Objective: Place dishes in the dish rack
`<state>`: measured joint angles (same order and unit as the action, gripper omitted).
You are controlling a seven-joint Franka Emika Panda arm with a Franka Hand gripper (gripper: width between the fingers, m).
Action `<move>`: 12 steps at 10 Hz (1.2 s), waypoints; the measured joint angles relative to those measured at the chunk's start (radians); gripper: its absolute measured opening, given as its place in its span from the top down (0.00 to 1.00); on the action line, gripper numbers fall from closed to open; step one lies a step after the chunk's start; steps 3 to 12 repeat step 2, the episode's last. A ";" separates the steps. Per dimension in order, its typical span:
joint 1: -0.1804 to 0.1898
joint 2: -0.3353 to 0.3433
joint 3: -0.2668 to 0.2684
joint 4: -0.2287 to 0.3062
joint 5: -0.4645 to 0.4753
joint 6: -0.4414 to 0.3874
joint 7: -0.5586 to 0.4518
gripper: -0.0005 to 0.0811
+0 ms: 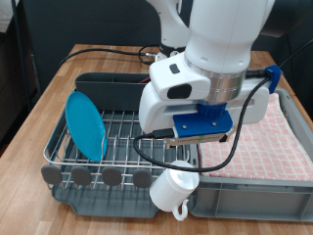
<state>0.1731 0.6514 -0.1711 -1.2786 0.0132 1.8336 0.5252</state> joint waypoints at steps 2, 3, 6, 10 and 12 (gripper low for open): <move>0.004 -0.011 0.000 0.000 -0.004 -0.013 0.007 0.01; 0.004 -0.011 0.000 0.000 -0.004 -0.013 0.007 0.01; 0.004 -0.011 0.000 0.000 -0.004 -0.013 0.007 0.01; 0.004 -0.011 0.000 0.000 -0.004 -0.013 0.007 0.01; 0.004 -0.011 0.000 0.000 -0.004 -0.013 0.007 0.01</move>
